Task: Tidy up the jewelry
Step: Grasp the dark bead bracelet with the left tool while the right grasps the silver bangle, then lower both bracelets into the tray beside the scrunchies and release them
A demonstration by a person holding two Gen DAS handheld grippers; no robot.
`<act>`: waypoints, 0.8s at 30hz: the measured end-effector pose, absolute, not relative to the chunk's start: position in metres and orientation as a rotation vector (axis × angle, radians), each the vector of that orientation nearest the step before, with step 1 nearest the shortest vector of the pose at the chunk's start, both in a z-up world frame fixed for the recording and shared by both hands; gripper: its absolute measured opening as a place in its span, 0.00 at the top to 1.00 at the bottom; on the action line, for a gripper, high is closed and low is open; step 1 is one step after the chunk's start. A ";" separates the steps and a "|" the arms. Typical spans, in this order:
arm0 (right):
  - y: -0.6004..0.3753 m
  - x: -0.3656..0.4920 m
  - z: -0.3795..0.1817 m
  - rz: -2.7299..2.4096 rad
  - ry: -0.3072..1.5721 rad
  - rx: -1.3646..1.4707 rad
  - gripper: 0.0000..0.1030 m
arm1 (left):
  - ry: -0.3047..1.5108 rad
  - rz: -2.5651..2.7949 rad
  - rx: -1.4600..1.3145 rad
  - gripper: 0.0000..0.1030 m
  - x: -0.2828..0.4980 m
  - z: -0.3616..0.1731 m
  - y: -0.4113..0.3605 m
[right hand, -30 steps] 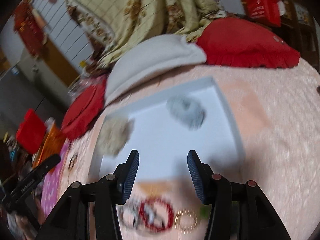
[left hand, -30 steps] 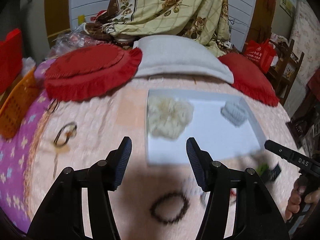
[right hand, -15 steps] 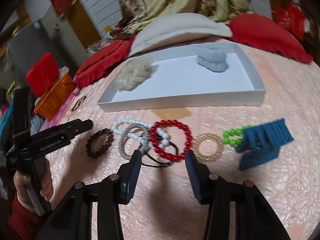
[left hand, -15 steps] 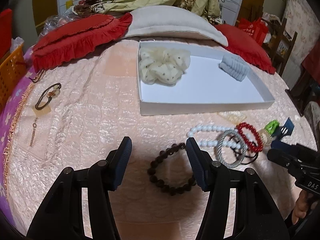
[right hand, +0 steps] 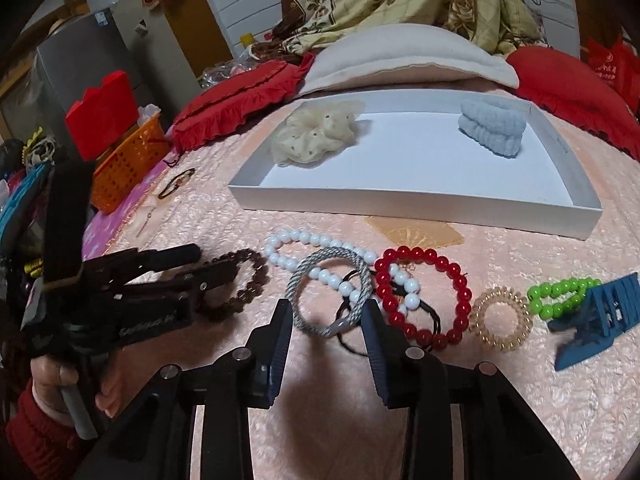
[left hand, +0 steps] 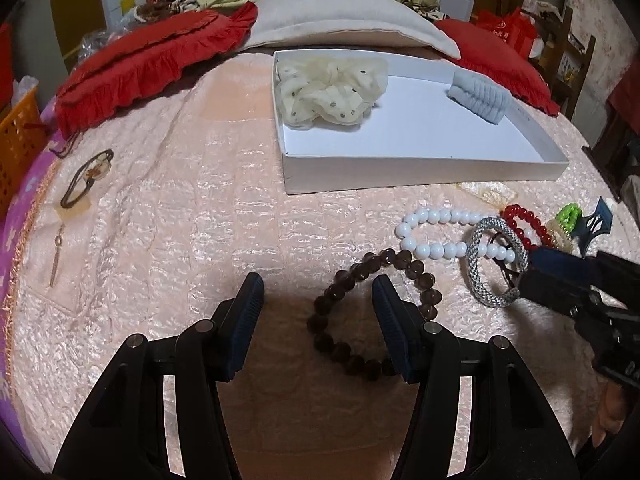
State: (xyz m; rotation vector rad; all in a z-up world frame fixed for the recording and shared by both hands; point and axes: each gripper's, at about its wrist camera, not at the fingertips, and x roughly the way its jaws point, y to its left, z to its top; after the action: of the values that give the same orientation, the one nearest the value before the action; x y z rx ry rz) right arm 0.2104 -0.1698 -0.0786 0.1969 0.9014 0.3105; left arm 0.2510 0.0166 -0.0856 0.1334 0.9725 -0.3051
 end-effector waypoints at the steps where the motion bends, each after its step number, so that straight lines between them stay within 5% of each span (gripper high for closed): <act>1: -0.171 0.214 -0.080 0.308 0.905 0.202 0.67 | 0.968 -0.301 0.146 0.48 0.250 -0.086 0.015; 2: -0.171 0.216 -0.082 0.307 0.909 0.204 0.68 | 0.962 -0.306 0.151 0.51 0.249 -0.086 0.013; 4: -0.171 0.219 -0.085 0.300 0.911 0.209 0.72 | 0.958 -0.321 0.155 0.75 0.248 -0.085 0.011; 7: -0.172 0.224 -0.091 0.297 0.935 0.219 0.82 | 0.956 -0.325 0.169 0.90 0.246 -0.084 0.006; 13: -0.176 0.225 -0.091 0.282 0.939 0.244 0.93 | 0.962 -0.338 0.153 0.91 0.245 -0.081 0.004; 24: -0.183 0.209 -0.054 0.270 0.879 0.265 0.93 | 0.877 -0.368 0.004 0.92 0.239 -0.043 0.032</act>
State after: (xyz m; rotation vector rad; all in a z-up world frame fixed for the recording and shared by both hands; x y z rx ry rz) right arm 0.2095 -0.1828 -0.0539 0.2648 0.8789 0.2702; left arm 0.2387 0.0317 -0.0425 0.0035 0.8769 -0.3676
